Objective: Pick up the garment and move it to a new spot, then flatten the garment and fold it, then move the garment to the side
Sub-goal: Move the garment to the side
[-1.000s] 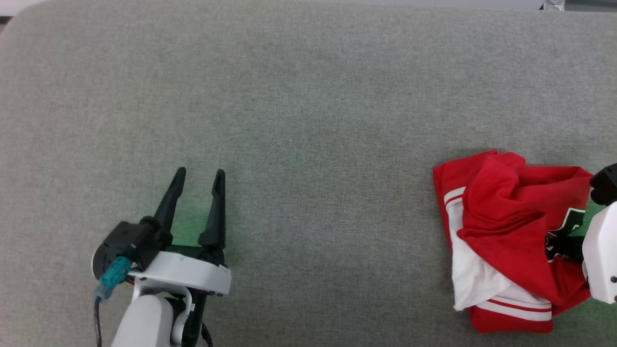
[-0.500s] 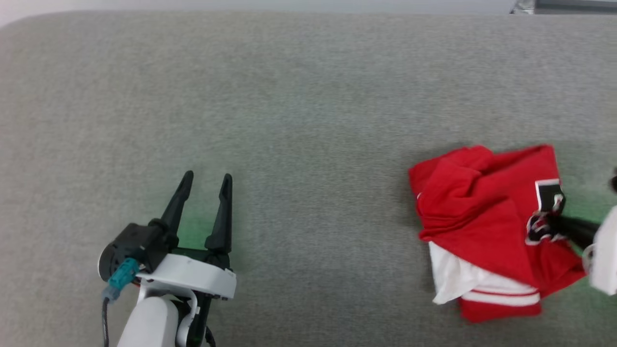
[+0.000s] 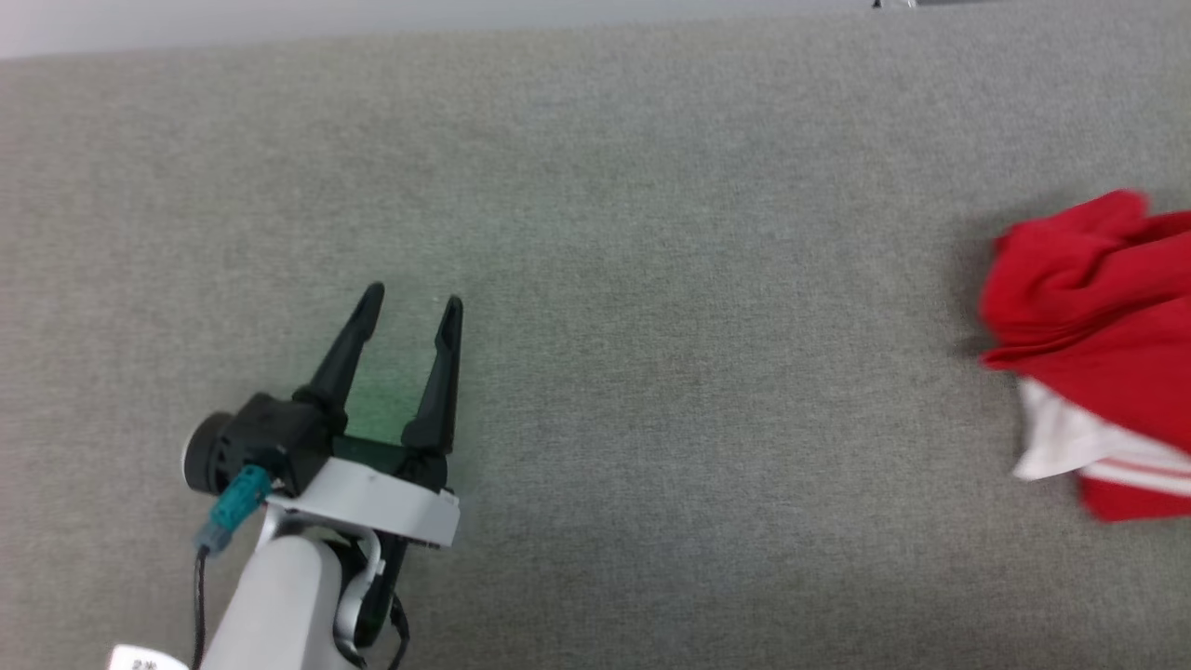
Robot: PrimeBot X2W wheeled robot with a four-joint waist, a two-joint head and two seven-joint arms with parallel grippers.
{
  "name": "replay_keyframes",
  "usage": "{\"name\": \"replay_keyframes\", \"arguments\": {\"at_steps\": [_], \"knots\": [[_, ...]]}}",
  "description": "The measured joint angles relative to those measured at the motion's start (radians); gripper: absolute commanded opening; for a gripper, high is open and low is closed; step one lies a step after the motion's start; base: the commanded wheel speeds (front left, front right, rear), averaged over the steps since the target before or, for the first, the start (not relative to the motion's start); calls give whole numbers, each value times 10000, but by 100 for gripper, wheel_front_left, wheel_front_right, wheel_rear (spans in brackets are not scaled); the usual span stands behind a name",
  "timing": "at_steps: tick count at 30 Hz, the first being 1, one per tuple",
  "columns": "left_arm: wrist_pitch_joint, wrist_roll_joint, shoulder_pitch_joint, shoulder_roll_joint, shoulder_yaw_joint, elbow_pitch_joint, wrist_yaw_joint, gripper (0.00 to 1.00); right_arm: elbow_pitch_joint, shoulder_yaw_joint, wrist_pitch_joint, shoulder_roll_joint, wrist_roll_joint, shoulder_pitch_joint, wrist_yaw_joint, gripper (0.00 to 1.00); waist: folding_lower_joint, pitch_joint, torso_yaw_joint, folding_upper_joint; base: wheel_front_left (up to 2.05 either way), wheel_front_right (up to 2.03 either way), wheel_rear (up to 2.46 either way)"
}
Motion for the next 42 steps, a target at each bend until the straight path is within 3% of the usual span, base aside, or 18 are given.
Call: {"name": "replay_keyframes", "arguments": {"at_steps": [12, 19, 32, 33, 34, 35, 36, 42], "knots": [[0, 165, -783, 454, -278, -531, -6, 100, 2464, -399, -1603, -711, -1014, -1426, 0, 0, 0, 706, -184, 0, 0, 0, 0], [165, 284, -988, 623, -399, -871, 8, 100, 3939, 238, -2548, -481, -1776, -2268, 0, 0, 0, 1132, -232, 0, 0, 0, 0], [395, 293, -1283, 769, -546, -999, 25, 100, 5545, 1434, -3570, -38, -1753, -3396, 0, 0, 0, 1422, -417, 0, 0, 0, 0], [395, 290, -1297, 773, -546, -991, 44, 100, 5616, 1532, -3651, -44, -1751, -3443, 0, 4, 0, 1413, -411, 0, 0, 0, 0], [389, 276, -1300, 779, -548, -974, 48, 100, 5699, 1599, -3739, -52, -1753, -3490, 0, 35, 1, 1392, -405, 0, 0, 0, 0], [382, 272, -1299, 782, -548, -940, 50, 100, 5745, 1678, -3831, -81, -1753, -3518, 0, 76, 0, 1358, -395, 0, 0, 0, 0], [370, 261, -1294, 779, -546, -905, 54, 100, 5764, 1772, -3923, -134, -1755, -3531, 0, 100, 0, 1315, -385, 0, 0, 0, 0], [186, 173, -1114, 761, -481, -631, 109, 100, 5607, 2255, -4376, -510, -1676, -3596, 0, 100, 0, 840, -310, 0, 0, 0, 0]]}}
